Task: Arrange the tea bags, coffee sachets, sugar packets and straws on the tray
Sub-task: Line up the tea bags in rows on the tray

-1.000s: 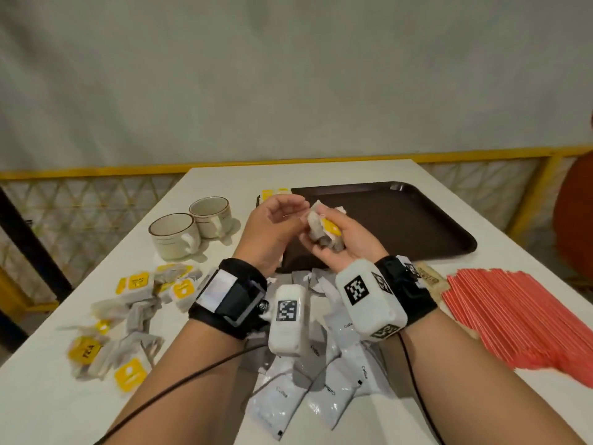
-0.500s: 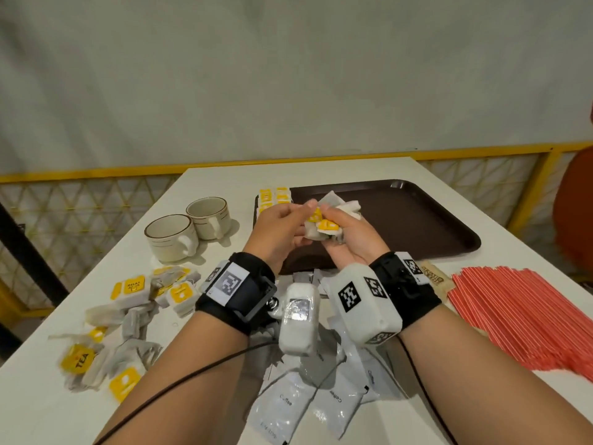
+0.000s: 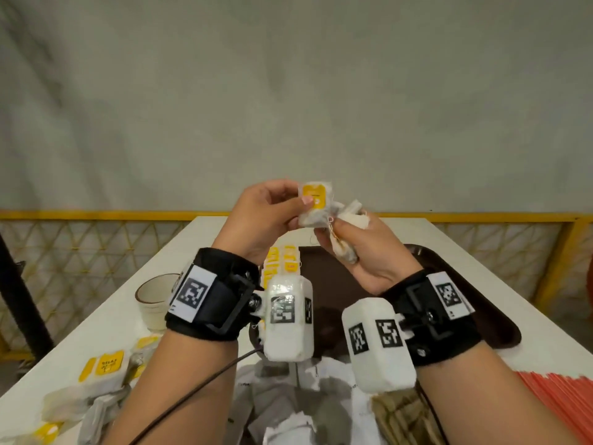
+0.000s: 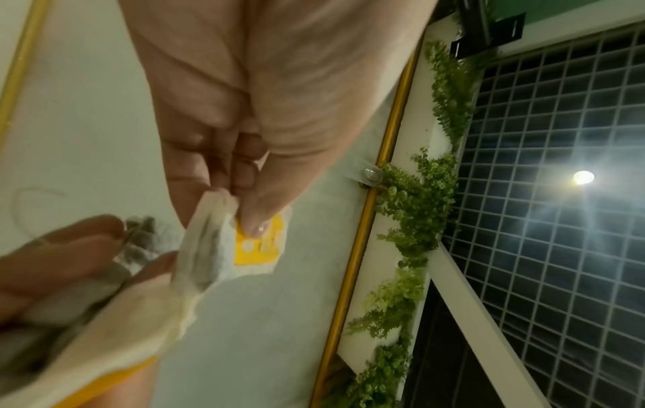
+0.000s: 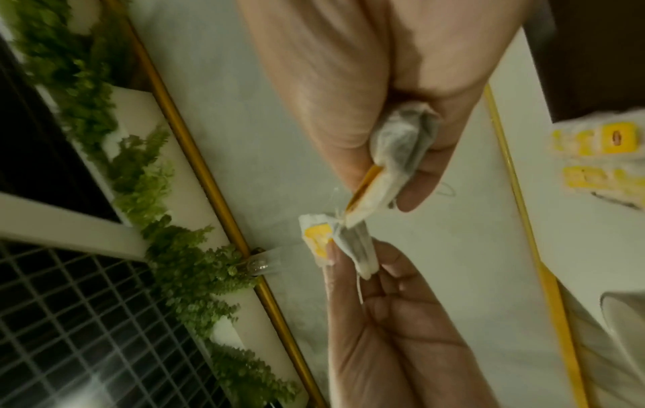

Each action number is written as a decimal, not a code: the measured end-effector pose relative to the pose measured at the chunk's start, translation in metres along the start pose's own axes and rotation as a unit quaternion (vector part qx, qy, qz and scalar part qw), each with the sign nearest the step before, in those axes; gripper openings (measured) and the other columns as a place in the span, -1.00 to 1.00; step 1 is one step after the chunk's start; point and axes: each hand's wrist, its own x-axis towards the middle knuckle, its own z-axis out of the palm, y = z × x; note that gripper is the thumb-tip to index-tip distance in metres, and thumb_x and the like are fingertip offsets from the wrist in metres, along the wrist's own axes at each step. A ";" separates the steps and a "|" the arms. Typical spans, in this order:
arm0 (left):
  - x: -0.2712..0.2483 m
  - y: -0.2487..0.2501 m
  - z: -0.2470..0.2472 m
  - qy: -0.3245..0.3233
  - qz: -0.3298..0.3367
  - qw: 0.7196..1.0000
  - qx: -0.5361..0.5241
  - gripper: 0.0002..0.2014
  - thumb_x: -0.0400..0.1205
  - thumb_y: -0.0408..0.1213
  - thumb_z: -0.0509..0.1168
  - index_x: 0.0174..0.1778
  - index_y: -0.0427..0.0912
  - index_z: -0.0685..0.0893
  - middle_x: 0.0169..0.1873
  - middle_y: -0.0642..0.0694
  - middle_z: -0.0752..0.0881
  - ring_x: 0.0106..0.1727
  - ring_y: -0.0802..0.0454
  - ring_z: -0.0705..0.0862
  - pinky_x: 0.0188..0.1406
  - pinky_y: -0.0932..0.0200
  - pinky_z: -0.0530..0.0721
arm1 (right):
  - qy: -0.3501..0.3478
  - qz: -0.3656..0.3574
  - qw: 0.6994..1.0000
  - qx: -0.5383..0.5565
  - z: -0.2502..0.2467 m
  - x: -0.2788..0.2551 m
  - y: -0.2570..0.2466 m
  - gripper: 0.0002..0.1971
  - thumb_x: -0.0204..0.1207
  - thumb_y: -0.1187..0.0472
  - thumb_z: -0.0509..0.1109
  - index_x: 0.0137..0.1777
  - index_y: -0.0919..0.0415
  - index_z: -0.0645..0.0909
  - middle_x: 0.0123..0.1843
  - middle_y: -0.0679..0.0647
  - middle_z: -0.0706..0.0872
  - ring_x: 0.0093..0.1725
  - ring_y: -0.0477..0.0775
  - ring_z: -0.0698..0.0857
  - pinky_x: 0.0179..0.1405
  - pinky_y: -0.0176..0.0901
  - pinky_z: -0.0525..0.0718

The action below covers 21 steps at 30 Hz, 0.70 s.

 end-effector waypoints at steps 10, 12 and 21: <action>-0.028 0.020 -0.021 -0.042 -0.031 0.994 0.091 -0.82 0.56 -0.53 0.32 -0.30 -0.19 0.59 -0.44 -0.05 0.70 -0.40 0.04 0.63 -0.42 0.27 0.66 | -0.133 0.024 0.834 -0.535 0.003 -0.037 -0.010 -0.67 0.33 0.21 0.62 0.10 0.09 0.68 -0.04 -0.06 0.77 -0.06 -0.10 0.73 0.01 -0.18 0.68; -0.030 0.020 -0.024 -0.061 -0.045 0.991 0.114 -0.83 0.55 -0.50 0.33 -0.30 -0.18 0.59 -0.43 -0.03 0.72 -0.40 0.06 0.66 -0.41 0.25 0.68 | -0.155 0.051 0.792 -0.589 0.006 -0.040 -0.008 -0.60 0.33 0.13 0.62 0.16 0.03 0.64 0.00 -0.06 0.75 -0.10 -0.13 0.72 -0.05 -0.17 0.69; -0.027 0.009 -0.035 -0.078 -0.083 0.978 0.177 -0.89 0.47 -0.47 0.43 -0.22 -0.23 0.63 -0.33 -0.13 0.76 -0.36 0.07 0.69 -0.38 0.34 0.71 | -0.209 0.128 0.751 -0.614 0.004 -0.042 -0.007 -0.58 0.31 -0.19 0.54 0.12 -0.04 0.68 -0.05 -0.14 0.73 -0.10 -0.13 0.70 -0.20 -0.35 0.65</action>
